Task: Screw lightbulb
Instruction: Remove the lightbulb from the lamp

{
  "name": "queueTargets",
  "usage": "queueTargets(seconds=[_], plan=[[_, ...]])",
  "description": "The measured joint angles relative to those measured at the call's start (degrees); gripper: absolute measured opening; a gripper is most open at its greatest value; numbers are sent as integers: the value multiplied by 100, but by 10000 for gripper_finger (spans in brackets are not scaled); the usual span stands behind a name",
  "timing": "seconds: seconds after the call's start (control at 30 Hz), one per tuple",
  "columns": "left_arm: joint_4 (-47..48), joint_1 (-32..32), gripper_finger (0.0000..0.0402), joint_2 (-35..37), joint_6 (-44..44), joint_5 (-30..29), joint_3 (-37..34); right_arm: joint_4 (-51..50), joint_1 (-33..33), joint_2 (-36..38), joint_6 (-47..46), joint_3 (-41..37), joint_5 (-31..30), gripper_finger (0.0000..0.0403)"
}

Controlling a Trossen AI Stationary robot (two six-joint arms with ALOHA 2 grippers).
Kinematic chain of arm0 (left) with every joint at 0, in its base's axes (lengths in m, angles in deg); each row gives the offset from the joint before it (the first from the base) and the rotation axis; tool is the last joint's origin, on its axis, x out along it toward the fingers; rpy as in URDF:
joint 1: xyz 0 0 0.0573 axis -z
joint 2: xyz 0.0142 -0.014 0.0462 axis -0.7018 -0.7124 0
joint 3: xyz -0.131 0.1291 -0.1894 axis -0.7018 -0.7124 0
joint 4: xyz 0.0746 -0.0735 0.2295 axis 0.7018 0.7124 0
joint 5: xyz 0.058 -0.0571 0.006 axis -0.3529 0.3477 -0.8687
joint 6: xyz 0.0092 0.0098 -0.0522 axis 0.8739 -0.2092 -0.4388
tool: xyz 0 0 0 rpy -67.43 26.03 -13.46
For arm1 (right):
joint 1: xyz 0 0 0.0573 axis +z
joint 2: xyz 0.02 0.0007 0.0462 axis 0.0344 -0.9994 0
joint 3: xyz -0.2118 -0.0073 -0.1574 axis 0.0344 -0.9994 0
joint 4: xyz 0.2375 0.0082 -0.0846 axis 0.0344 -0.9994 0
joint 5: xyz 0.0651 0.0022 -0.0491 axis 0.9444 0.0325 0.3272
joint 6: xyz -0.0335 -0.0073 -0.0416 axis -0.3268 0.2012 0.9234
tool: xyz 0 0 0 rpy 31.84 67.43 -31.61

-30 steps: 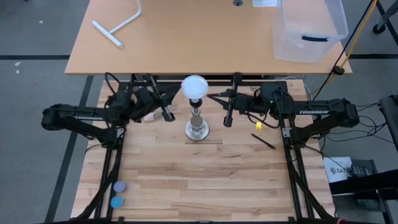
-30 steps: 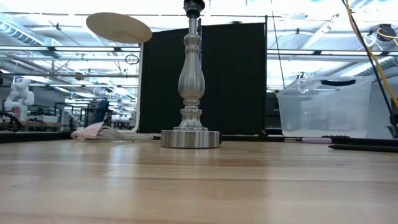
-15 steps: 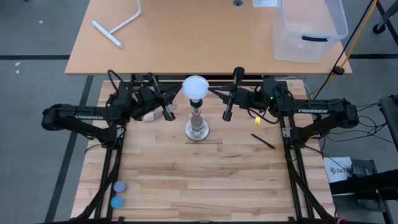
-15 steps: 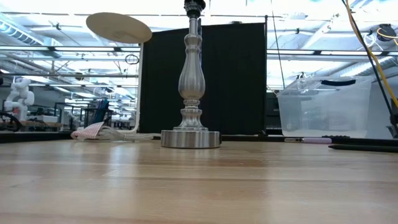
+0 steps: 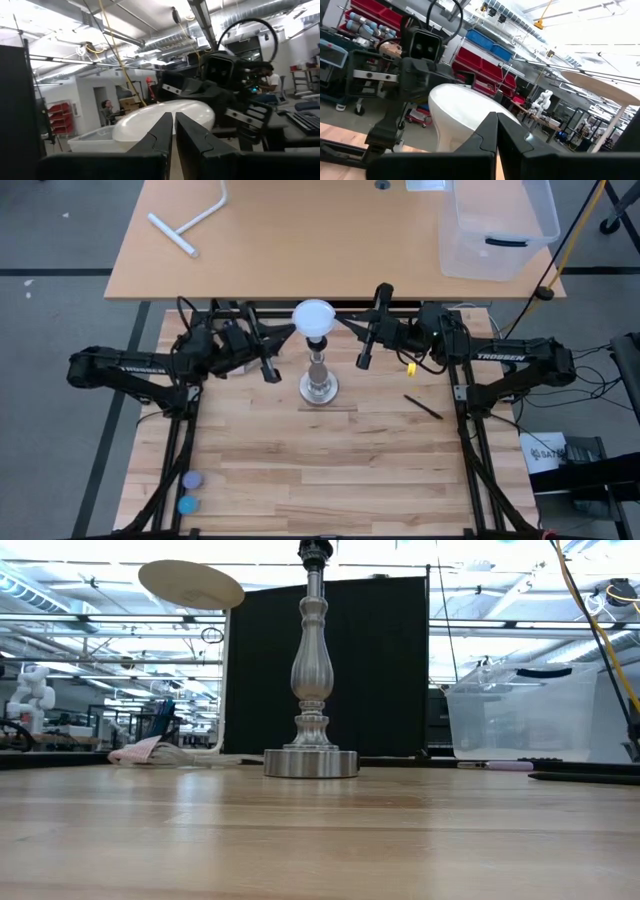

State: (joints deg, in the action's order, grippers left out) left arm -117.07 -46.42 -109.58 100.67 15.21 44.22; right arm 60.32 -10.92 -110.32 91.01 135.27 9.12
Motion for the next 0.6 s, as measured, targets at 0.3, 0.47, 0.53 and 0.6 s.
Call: queueTargets(seconds=[0.3, 0.47, 0.53, 0.6], plan=[[-20, 259, 25, 1, 200, 216, -2, -73, 3, -12, 2, -2, 8, 0], [-106, 396, 25, 242, 673, -460, -2, -126, 311, 131, 124, -11, 29, 0], [-131, 371, 25, 296, 766, -674, -2, -133, 440, 146, 150, -11, 55, 0], [-162, 260, 25, 299, 763, -807, -2, -153, 545, 126, 177, -11, 51, 0]])
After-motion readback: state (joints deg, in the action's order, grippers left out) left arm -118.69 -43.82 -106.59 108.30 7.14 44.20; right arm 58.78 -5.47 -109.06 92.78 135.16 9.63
